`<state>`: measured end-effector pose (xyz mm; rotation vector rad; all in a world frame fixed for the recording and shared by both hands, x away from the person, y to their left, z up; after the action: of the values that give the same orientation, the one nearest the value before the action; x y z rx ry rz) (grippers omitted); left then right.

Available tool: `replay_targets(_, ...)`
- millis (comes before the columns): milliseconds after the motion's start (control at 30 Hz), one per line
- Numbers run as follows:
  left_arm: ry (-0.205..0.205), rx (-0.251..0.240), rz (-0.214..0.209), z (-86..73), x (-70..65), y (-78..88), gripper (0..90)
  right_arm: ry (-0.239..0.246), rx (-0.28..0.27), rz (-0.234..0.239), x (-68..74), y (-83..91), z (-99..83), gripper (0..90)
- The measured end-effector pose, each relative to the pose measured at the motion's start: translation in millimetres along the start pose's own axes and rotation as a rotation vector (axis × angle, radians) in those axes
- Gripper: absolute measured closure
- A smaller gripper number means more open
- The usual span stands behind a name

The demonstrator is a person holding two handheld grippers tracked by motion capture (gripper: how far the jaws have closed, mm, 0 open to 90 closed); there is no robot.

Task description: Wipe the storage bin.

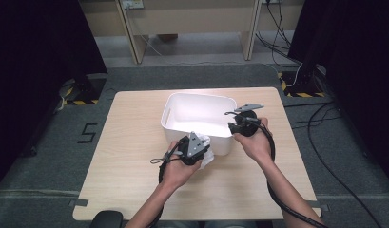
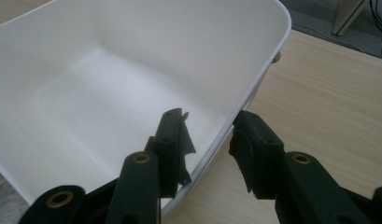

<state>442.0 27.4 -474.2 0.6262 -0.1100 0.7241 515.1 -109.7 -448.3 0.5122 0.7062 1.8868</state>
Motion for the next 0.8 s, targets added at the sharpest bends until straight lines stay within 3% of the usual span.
replay_targets(800, -0.009, 0.021, -0.01, -8.0, -5.6, -8.4, 77.4, 0.006, 0.007, 0.007, 0.6, 0.3, -0.1, 63.5)
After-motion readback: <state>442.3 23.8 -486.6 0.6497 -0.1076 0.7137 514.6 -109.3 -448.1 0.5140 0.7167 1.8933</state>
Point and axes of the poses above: each handheld gripper's, and its own axes: y roughly backward along the jaws, z roughly out of its top, x roughly to its left, the point moved 9 cm from there along -y, roughly forward along the jaws, and after that the axes turned 6 degrees about -y, right-handed, at the moved point
